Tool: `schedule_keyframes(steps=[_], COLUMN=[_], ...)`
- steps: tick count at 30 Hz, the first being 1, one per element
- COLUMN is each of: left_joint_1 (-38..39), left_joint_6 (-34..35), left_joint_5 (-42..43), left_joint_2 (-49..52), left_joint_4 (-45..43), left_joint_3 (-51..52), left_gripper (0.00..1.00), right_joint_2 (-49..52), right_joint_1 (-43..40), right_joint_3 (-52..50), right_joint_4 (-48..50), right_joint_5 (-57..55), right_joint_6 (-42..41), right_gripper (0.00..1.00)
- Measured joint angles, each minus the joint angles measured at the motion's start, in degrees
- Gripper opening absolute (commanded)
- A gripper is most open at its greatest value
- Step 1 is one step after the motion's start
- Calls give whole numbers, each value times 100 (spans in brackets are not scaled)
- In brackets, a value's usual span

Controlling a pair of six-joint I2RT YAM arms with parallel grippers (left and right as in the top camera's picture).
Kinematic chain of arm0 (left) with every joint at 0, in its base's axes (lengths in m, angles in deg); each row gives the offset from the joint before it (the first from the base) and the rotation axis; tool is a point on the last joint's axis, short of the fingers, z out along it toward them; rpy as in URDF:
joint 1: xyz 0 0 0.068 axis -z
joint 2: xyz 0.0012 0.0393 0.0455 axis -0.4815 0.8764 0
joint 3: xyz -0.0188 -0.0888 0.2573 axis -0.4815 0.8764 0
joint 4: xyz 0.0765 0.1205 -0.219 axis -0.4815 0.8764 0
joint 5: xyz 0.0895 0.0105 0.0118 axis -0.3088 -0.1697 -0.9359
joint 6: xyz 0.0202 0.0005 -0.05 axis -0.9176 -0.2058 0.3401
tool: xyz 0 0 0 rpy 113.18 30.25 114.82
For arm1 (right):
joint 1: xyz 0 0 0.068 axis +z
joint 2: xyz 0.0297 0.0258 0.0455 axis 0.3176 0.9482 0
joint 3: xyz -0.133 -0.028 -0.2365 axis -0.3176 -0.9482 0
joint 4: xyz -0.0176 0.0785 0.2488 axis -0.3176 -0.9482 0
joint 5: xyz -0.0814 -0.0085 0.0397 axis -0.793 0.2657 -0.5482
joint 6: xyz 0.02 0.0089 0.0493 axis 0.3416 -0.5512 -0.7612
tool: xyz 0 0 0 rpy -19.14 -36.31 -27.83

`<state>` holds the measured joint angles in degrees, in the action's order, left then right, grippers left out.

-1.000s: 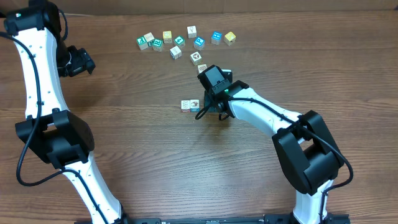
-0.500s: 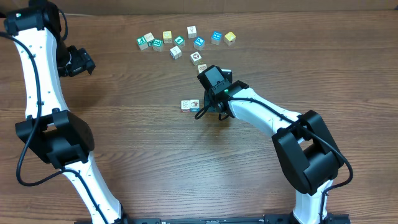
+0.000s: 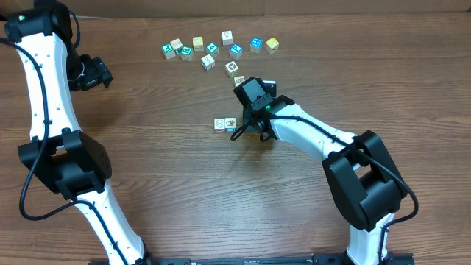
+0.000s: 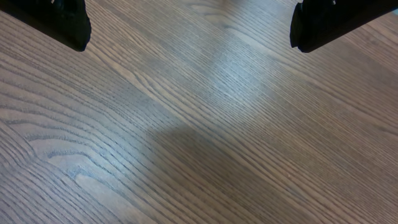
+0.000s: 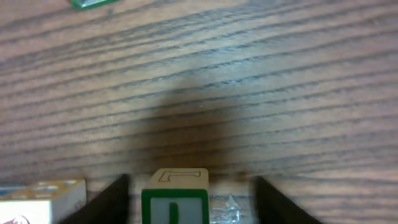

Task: Form a horizontal line
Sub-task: 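Lower the green block to the right of the yellow block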

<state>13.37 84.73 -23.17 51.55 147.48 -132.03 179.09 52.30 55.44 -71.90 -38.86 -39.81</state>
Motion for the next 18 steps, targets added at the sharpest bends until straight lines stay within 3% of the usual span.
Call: schedule_keyframes(steps=[4, 9, 14, 16, 18], left_joint_1=[0, 0, 0, 0, 0], left_joint_6=[0, 0, 0, 0, 0], left_joint_5=[0, 0, 0, 0, 0], left_joint_2=[0, 0, 0, 0, 0], left_joint_4=[-2, -2, 0, -2, 0], left_joint_3=[0, 0, 0, 0, 0], left_gripper=[99, 100, 99, 100, 99], right_joint_2=[-66, -107, -109, -109, -109], right_joint_1=[0, 0, 0, 0, 0], right_joint_3=[0, 2, 2, 0, 0], right_joint_4=[50, -127, -232, -236, -227], right_joint_5=[-17, -22, -22, -22, -17], right_joint_6=[26, 120, 164, 181, 184], right_gripper=[100, 67, 50, 38, 34])
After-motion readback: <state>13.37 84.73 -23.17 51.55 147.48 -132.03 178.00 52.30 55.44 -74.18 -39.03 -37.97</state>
